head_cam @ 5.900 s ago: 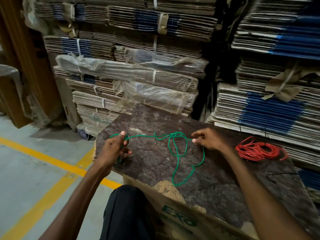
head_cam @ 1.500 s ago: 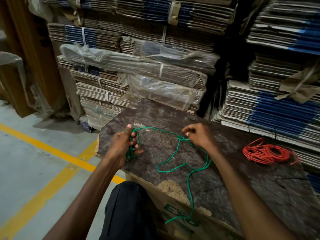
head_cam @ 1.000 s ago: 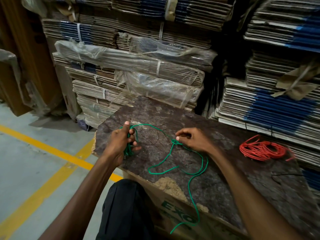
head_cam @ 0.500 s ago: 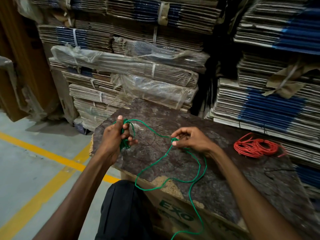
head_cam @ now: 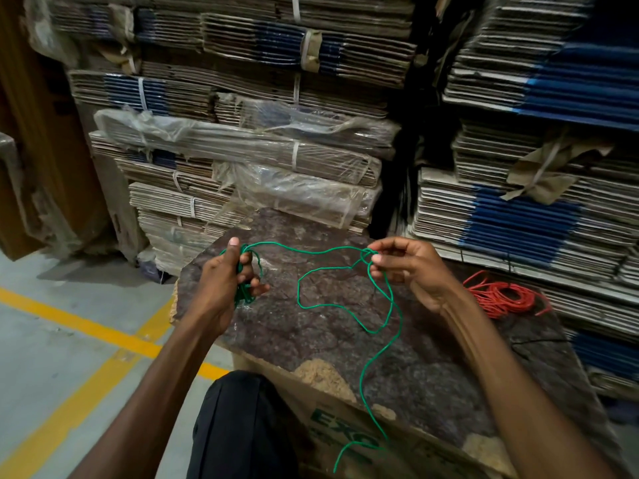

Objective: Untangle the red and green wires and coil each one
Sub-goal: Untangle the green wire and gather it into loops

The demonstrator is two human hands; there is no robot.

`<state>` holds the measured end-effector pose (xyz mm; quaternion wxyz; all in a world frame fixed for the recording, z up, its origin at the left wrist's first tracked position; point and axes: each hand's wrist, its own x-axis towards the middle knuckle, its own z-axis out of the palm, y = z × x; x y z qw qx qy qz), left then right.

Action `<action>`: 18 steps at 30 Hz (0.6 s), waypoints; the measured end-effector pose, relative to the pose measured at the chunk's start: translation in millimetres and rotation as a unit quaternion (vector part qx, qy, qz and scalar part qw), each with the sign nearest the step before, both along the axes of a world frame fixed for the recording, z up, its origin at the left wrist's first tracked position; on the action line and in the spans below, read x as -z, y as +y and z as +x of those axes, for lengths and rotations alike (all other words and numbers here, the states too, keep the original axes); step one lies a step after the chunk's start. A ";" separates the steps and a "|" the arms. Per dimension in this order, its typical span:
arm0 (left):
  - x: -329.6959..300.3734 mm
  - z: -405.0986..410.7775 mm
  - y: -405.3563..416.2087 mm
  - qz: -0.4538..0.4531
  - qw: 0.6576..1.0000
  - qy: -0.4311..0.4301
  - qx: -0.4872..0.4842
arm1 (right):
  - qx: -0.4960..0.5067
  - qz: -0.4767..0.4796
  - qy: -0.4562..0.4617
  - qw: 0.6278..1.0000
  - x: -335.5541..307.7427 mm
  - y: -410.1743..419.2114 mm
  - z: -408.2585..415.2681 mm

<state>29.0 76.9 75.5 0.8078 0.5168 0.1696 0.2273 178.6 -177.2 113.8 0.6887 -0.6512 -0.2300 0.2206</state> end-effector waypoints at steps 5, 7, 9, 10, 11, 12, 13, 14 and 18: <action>1.7 1.7 -1.0 0.003 1.000 0.004 0.000 | -0.001 0.022 0.029 0.999 -2.7 -5.1 -0.7; 2.2 2.5 -2.1 0.006 1.000 0.003 0.001 | 0.005 0.022 0.034 0.999 -2.4 -5.6 -2.0; 2.7 3.4 -3.0 0.006 1.000 0.004 0.004 | 0.017 0.010 0.032 0.999 -1.7 -6.1 -2.6; 2.9 3.8 -3.4 0.005 1.000 0.004 0.005 | 0.023 0.001 0.029 0.999 -0.8 -6.2 -2.6; 3.3 4.1 -3.5 0.003 1.000 0.005 0.007 | 0.026 -0.007 0.026 0.999 0.4 -6.6 -2.7; 3.7 4.6 -3.7 0.000 1.000 0.006 0.009 | 0.027 -0.014 0.023 0.999 1.3 -6.9 -2.9; 4.2 4.9 -3.5 -0.003 1.000 0.007 0.010 | 0.026 -0.020 0.023 0.999 1.9 -7.3 -3.1; 4.7 5.1 -3.5 -0.005 1.000 0.009 0.010 | 0.023 -0.026 0.025 0.999 2.5 -7.8 -3.2; 5.5 4.8 -4.1 -0.011 1.000 0.011 0.010 | 0.015 -0.045 0.030 0.998 2.5 -9.3 -2.6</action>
